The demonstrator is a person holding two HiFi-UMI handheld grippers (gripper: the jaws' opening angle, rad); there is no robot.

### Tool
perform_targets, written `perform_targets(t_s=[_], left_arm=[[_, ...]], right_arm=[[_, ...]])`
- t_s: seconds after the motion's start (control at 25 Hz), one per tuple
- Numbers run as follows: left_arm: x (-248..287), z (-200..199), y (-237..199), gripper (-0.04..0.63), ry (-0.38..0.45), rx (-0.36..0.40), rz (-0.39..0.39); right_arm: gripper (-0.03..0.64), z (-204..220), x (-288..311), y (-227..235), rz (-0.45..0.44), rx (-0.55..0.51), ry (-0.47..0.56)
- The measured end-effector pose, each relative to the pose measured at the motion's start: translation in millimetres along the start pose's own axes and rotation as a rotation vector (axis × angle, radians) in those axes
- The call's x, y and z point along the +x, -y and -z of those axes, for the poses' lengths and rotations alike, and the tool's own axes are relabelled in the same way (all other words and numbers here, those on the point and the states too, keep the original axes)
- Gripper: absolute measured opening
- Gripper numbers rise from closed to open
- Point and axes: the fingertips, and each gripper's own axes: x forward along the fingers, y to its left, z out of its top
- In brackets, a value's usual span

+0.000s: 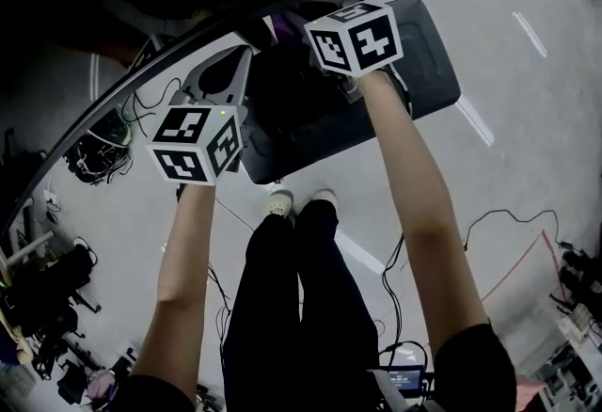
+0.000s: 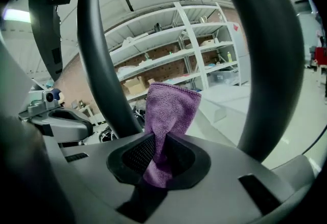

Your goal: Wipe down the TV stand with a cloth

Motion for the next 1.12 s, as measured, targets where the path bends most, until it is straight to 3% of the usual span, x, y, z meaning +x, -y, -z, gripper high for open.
perform_targets(t_s=[0.28, 0.52, 0.76, 0.92, 1.12], left_arm=[[-2, -10, 10, 0.008, 0.014, 0.02, 0.026], [-1, -12, 16, 0.008, 0.02, 0.028, 0.051], [2, -13, 16, 0.008, 0.031, 0.016, 0.064], [-4, -11, 14, 0.008, 0.028, 0.015, 0.061], [-14, -6, 2, 0.008, 0.023, 0.008, 0.045]], right_arm=[[0.081, -38, -55, 14, 0.177, -0.051, 0.15], [0.081, -85, -91, -4, 0.348, -0.327, 0.227], [0.081, -132, -129, 2, 0.5, -0.41, 0.339], [0.081, -142, -142, 16, 0.591, -0.454, 0.334], [0.081, -128, -125, 25, 0.604, -0.446, 0.27]])
